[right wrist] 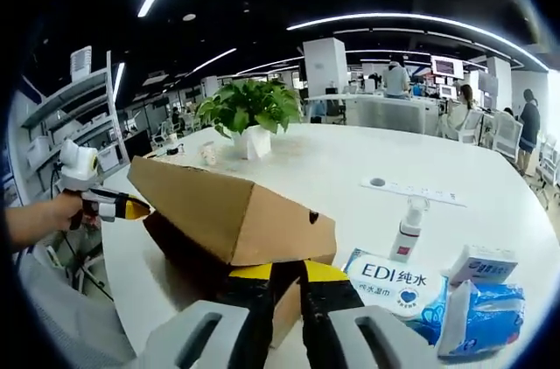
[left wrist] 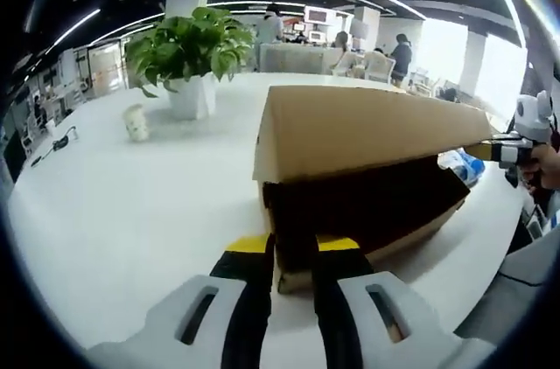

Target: Operate the shoe box by opening the lid, removing the specified soft item, and placing it in the target area until the item is outside and the box remains undamaged.

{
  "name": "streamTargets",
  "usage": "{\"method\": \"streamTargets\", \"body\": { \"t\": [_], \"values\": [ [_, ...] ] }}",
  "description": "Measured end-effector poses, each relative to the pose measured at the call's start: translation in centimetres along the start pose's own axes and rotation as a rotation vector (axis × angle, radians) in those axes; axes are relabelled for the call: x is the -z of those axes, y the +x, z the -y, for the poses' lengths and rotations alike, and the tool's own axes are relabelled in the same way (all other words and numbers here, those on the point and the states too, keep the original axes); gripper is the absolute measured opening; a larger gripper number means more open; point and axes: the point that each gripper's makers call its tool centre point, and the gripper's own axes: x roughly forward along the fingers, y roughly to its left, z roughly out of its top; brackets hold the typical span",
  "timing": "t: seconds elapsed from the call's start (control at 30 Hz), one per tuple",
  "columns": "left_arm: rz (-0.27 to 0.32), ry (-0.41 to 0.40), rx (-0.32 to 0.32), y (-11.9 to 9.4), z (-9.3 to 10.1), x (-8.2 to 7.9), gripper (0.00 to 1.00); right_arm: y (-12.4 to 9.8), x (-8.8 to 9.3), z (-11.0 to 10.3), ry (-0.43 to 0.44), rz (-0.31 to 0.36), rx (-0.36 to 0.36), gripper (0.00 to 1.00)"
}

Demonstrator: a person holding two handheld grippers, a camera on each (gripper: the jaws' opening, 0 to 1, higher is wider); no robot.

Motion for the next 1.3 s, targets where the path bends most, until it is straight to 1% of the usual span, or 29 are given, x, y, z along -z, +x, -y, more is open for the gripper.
{"method": "streamTargets", "body": {
  "t": [0.17,0.23,0.47,0.6,0.77,0.87,1.13,1.3],
  "values": [
    [0.023,0.016,0.016,-0.3,0.4,-0.4,0.16,-0.3,0.6,-0.4,-0.007,-0.002,-0.016,0.06],
    [0.038,0.026,0.033,-0.3,0.7,-0.6,0.17,-0.4,0.8,-0.7,-0.014,-0.004,-0.024,0.07],
    [0.048,0.046,0.036,-0.5,0.6,-0.7,0.18,-0.8,1.4,-1.3,-0.037,0.000,-0.045,0.10],
    [0.047,0.064,0.040,-0.6,0.6,-0.4,0.21,-0.9,1.8,-1.7,-0.077,-0.002,-0.060,0.13],
    [0.065,0.086,0.053,-0.8,0.9,-0.7,0.23,-0.9,1.9,-2.3,-0.130,0.005,-0.076,0.17],
    [0.063,0.107,0.054,-0.8,1.0,-0.6,0.25,-0.9,1.9,-2.8,-0.153,0.006,-0.085,0.19],
    [0.071,0.119,0.056,-1.2,0.9,-0.5,0.25,-0.9,2.1,-2.7,-0.140,0.007,-0.088,0.20],
    [0.073,0.137,0.074,-1.3,1.1,-0.4,0.28,-1.1,2.2,-2.9,-0.139,0.013,-0.096,0.22]
  ]
}}
